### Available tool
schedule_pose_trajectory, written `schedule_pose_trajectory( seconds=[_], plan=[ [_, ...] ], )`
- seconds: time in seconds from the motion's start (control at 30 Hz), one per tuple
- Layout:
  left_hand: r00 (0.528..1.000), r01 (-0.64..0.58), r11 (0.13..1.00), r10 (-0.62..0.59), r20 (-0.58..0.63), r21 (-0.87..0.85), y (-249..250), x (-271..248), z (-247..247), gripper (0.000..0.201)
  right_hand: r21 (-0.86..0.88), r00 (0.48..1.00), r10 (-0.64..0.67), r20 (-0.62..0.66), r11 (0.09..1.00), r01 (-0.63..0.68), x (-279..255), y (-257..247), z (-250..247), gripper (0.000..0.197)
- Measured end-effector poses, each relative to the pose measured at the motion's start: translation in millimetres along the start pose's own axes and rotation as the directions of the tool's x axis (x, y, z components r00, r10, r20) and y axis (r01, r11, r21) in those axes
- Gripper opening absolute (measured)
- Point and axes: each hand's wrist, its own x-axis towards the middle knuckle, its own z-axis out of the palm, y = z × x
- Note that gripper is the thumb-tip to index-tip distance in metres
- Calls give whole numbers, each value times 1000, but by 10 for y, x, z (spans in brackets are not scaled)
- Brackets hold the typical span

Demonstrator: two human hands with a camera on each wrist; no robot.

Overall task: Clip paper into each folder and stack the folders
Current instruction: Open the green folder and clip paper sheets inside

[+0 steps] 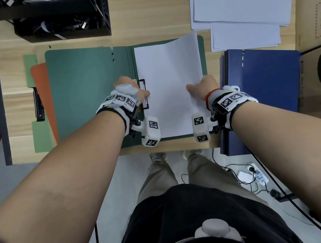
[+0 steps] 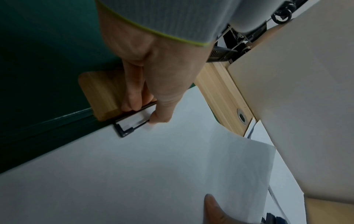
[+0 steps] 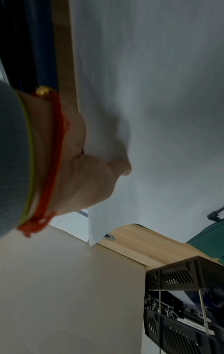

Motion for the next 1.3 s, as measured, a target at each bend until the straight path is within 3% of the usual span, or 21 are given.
schedule_pose_trajectory(
  seconds=[0.13, 0.33, 0.47, 0.6, 0.67, 0.8, 0.93, 1.07, 1.13, 1.23, 1.3],
  plan=[
    [1000, -10, 998, 11, -8, 57, 25, 37, 24, 28, -143, 999, -25, 25, 989, 28, 30, -24, -67, 23],
    [1000, -15, 994, 17, -20, 111, 31, 70, 46, 31, -166, 999, -33, 4, 986, 33, 45, -23, -124, 49],
    [1000, -7, 993, 9, -11, 121, 37, 94, 46, 32, -176, 985, -88, -146, 983, 61, 30, 25, -170, 35],
    [1000, -9, 993, 10, -7, 114, 39, 94, 47, 30, -146, 973, -79, -219, 988, 48, 46, 19, -222, 40],
    [1000, -12, 994, 13, -8, 105, 33, 105, 54, 32, -133, 964, -95, -247, 989, 63, 51, -18, -226, 32],
    [1000, -18, 990, 19, -7, 137, 27, 129, 62, 37, -174, 975, -202, -95, 967, 184, -23, -101, -197, 27],
    [998, -61, 968, 57, 22, 243, 9, 28, -70, 48, -222, 948, -299, 112, 922, 317, -140, -288, -92, 22],
    [999, 36, 966, -43, 21, 255, -103, 58, -379, 44, -209, 924, -334, 183, 906, 369, -235, -527, 46, 25],
    [994, 104, 953, -88, -71, 285, -250, 36, -549, 40, -228, 906, -363, 216, 884, 408, -312, -708, 152, 31],
    [932, 267, 930, -182, -314, 253, -493, -119, -641, 79, -279, 885, -397, 242, 845, 455, -398, -917, 306, 39],
    [887, 337, 924, -248, -390, 178, -724, -176, -719, 90, -324, 883, -382, 273, 827, 459, -464, -1020, 465, 46]
  ],
)
